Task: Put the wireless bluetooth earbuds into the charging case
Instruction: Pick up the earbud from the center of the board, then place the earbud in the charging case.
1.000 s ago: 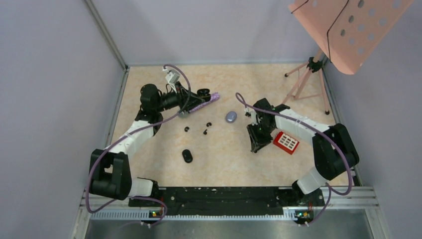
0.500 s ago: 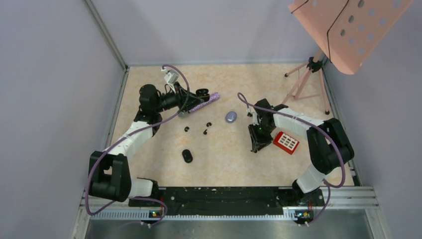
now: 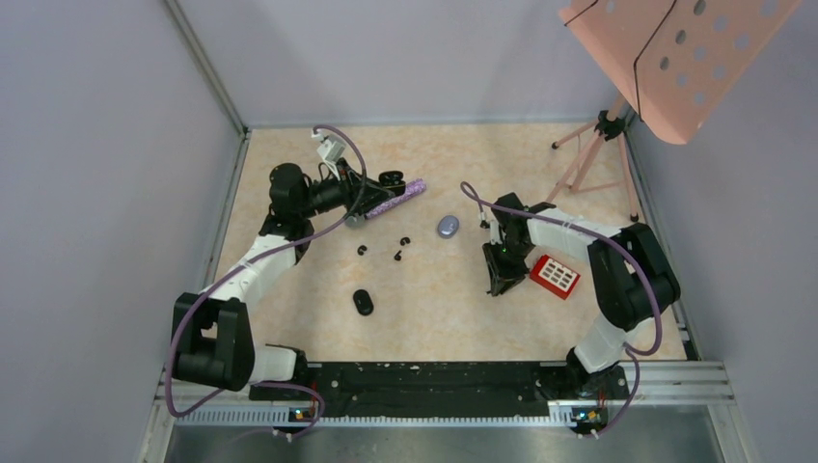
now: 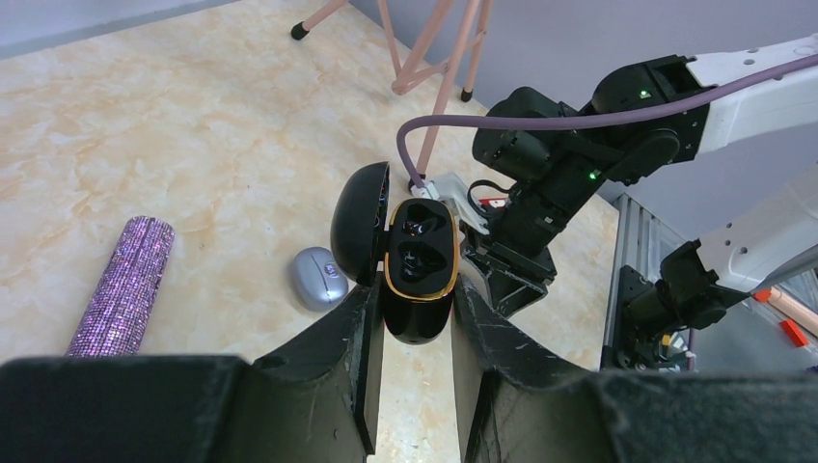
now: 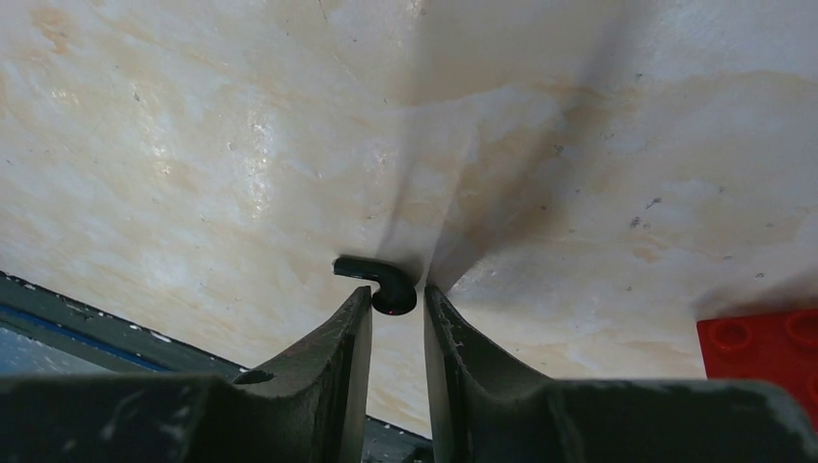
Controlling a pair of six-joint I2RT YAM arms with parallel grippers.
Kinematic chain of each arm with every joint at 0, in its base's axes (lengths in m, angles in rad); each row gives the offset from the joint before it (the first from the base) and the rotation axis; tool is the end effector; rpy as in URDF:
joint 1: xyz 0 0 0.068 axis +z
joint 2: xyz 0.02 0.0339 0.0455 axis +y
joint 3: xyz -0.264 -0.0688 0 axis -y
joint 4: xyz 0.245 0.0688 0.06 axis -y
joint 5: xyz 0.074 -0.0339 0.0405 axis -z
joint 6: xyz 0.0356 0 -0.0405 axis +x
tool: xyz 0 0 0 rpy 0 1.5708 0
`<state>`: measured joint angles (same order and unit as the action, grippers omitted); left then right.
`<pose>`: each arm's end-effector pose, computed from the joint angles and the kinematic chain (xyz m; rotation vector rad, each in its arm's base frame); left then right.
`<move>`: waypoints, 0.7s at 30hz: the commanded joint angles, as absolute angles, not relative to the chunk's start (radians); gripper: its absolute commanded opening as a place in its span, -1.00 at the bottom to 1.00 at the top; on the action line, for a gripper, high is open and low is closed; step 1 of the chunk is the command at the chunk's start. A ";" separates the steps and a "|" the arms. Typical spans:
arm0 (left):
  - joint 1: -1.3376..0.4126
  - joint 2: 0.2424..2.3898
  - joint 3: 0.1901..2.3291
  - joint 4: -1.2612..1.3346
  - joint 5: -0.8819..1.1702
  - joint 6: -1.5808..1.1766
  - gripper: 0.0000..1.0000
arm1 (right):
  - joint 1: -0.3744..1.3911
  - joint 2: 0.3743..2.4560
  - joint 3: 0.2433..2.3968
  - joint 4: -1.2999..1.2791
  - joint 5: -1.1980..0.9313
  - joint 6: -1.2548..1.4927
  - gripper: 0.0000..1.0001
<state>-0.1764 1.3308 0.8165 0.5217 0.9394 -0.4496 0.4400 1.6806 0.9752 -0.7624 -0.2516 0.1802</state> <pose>0.2855 -0.0801 0.3024 0.5618 1.6081 -1.2029 0.2545 0.1296 0.1548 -0.4205 3.0635 0.4210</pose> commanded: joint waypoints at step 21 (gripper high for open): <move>-0.209 1.422 0.866 0.645 0.920 -0.438 -1.00 | 0.497 1.453 1.339 -0.717 0.009 -0.405 -1.00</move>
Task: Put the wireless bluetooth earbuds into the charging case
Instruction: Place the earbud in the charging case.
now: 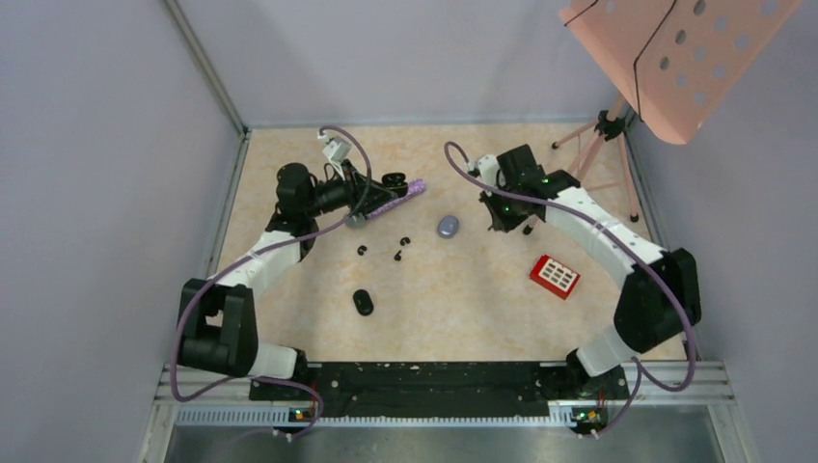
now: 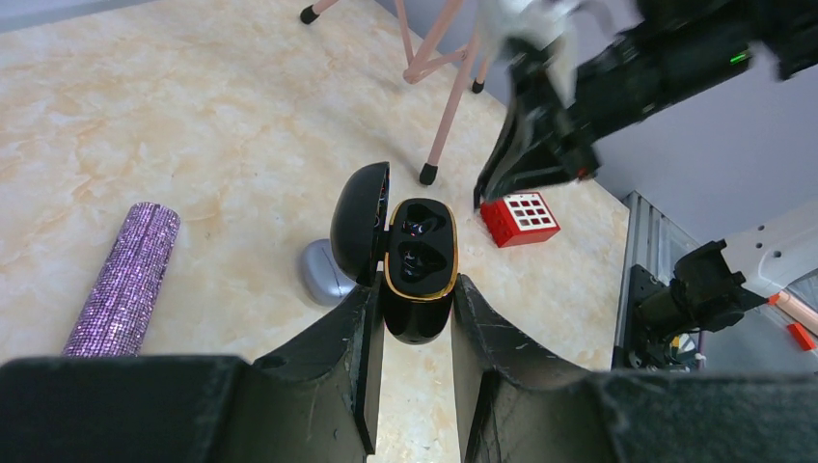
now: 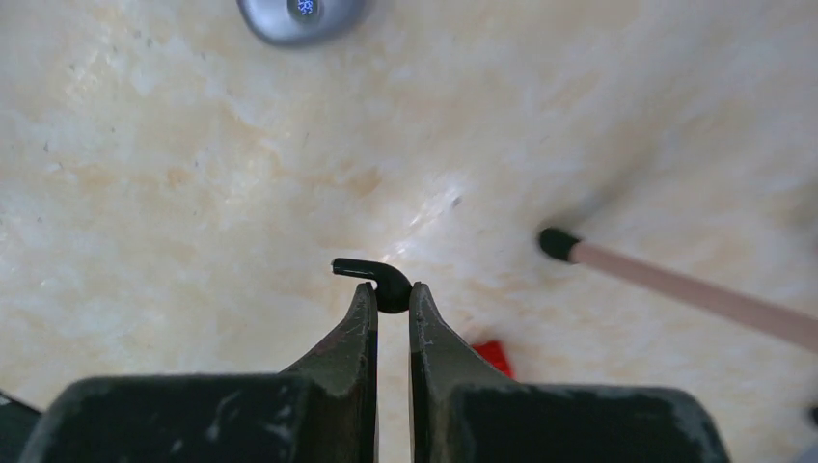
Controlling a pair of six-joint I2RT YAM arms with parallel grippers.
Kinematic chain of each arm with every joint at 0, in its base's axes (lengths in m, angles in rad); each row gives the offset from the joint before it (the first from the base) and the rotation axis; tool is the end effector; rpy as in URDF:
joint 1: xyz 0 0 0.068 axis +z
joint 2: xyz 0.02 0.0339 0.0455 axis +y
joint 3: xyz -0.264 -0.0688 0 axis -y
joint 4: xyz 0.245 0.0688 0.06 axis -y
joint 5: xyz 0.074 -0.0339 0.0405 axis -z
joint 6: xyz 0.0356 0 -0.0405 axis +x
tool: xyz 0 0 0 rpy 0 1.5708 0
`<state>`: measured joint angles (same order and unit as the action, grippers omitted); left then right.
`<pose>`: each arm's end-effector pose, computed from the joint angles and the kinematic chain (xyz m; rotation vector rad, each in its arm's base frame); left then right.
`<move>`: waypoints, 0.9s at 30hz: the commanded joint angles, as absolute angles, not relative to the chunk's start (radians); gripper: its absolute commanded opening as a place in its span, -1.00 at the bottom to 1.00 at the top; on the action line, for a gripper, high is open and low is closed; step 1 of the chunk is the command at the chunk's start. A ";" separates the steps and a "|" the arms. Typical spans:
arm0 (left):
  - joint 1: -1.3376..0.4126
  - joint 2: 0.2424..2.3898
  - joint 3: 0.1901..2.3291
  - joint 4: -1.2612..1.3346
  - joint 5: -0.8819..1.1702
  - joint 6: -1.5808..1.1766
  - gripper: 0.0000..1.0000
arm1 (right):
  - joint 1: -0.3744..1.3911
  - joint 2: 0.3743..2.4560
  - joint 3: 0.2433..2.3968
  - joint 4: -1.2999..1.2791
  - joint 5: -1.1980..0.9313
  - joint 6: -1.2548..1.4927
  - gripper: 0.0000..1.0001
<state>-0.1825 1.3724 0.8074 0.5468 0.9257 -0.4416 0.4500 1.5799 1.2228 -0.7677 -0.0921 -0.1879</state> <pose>0.2922 -0.0829 0.2901 0.5510 1.6296 -1.1993 0.2868 0.1422 0.2493 -0.8748 2.5589 0.2037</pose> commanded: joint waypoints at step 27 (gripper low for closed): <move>-0.339 1.571 1.002 0.916 0.956 -0.650 -1.00 | 0.862 1.565 1.744 -0.554 0.246 -0.712 -1.00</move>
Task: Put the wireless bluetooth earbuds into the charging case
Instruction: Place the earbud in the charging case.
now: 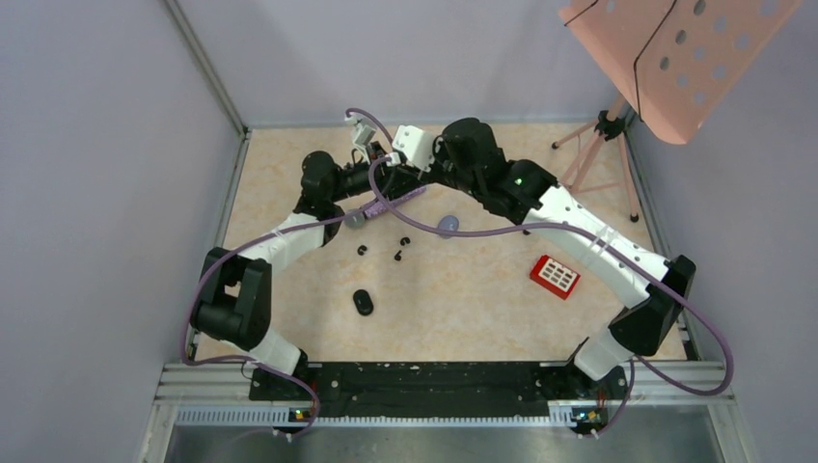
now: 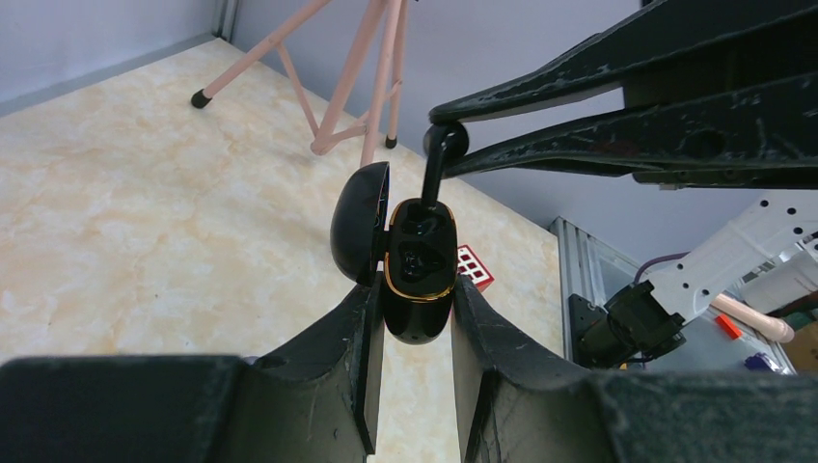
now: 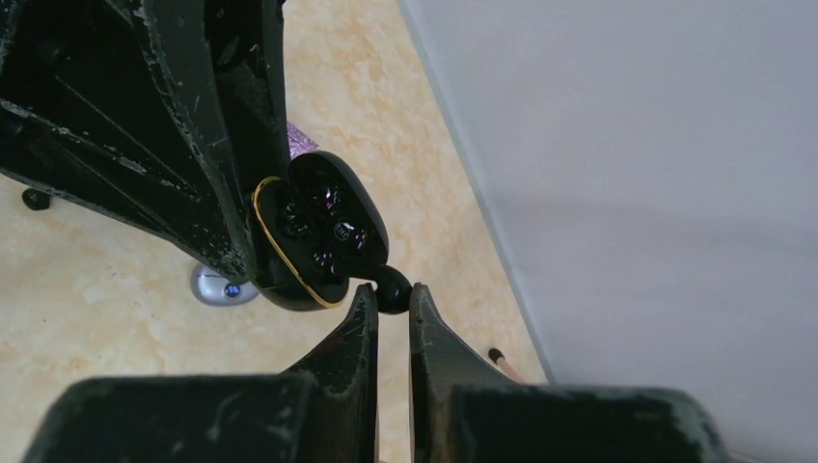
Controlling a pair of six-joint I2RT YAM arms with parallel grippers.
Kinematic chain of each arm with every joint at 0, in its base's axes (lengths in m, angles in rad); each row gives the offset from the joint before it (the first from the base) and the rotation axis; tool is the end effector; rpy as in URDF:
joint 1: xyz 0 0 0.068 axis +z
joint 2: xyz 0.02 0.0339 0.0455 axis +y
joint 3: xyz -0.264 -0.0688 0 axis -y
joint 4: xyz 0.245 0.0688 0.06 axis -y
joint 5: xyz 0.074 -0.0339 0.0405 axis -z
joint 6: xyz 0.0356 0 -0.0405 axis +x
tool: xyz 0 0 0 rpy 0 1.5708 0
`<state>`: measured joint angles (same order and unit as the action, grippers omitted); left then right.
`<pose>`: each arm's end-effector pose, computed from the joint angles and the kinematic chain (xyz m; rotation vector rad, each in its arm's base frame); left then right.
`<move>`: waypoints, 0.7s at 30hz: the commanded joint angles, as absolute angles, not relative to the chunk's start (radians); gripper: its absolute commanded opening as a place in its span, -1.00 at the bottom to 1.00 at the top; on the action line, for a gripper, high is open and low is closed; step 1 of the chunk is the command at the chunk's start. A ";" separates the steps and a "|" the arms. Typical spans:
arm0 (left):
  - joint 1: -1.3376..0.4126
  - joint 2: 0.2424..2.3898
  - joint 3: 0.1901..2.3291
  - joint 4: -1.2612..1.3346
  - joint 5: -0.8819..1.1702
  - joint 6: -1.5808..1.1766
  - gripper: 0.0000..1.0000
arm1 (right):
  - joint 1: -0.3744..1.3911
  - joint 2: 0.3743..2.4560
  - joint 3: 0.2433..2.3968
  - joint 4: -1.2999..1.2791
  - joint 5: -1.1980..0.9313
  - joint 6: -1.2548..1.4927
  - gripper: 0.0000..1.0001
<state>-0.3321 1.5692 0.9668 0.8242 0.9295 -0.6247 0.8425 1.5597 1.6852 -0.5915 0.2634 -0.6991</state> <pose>0.3201 -0.1406 0.3091 0.6433 1.4649 -1.3837 0.2395 0.2546 0.4190 -1.2873 1.5619 -0.1775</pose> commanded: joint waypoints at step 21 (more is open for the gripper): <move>-0.349 1.567 1.007 0.953 0.994 -0.640 -1.00 | 0.907 1.550 1.677 -0.501 0.172 -0.811 -1.00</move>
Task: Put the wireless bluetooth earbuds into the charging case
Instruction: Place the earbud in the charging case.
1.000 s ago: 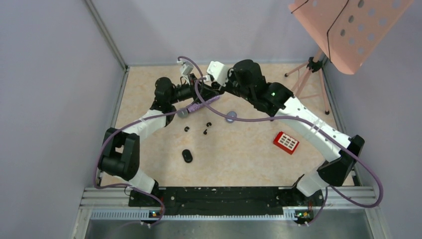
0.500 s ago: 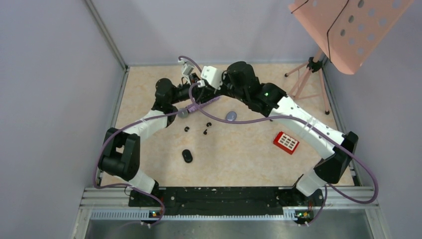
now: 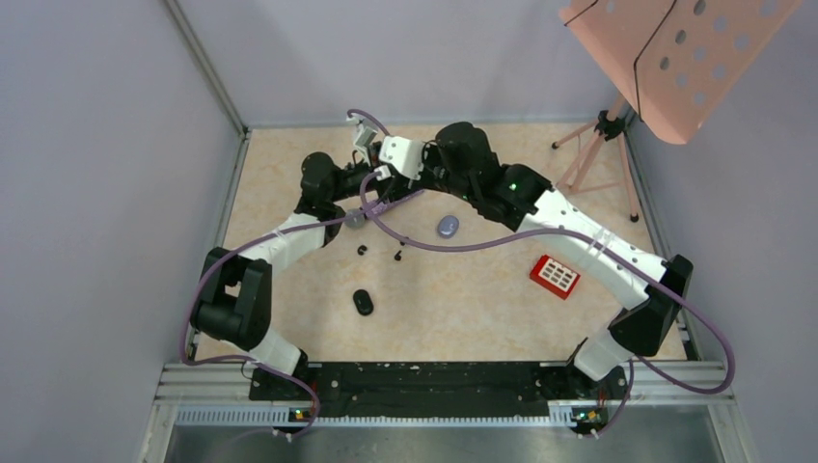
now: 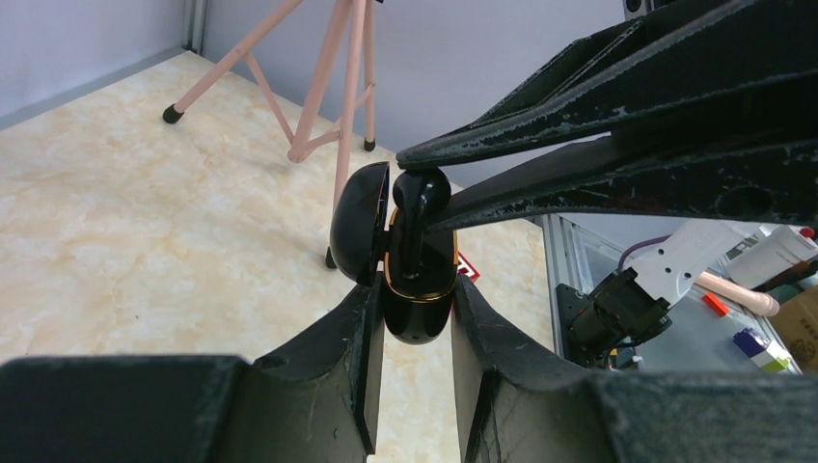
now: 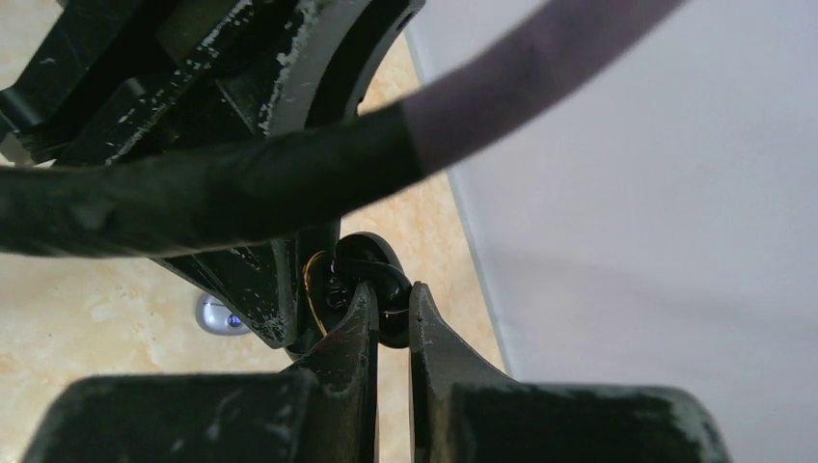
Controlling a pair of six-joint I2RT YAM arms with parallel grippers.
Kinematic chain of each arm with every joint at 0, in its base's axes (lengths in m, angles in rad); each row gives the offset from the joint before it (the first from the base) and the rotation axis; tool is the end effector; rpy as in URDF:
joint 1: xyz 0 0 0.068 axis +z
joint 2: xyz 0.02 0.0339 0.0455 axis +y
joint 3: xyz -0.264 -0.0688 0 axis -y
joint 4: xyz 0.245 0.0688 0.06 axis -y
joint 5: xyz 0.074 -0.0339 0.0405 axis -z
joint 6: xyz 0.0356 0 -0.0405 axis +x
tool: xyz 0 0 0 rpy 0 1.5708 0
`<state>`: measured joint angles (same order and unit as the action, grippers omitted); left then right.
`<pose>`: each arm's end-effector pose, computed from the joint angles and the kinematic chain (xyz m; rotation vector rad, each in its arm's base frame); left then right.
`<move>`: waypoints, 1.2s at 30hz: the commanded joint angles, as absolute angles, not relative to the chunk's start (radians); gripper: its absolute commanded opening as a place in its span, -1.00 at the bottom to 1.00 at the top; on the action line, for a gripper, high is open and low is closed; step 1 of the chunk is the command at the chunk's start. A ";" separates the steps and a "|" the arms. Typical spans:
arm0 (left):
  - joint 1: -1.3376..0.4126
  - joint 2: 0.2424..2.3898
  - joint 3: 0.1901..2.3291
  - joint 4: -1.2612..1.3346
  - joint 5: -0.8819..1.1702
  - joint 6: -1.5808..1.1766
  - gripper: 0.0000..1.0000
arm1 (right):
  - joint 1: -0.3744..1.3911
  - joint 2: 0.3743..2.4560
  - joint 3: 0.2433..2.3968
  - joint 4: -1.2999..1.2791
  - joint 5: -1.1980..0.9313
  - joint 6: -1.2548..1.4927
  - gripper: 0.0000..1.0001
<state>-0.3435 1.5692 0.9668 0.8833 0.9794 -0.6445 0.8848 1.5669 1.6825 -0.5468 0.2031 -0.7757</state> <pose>0.3155 -0.1442 0.3141 0.7105 1.4129 -1.4189 0.2300 0.2696 0.4199 -1.3817 1.4391 -0.1330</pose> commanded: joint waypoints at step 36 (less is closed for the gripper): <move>-0.348 1.565 1.005 0.945 0.988 -0.632 -1.00 | 0.909 1.483 1.611 -0.518 0.148 -0.863 -1.00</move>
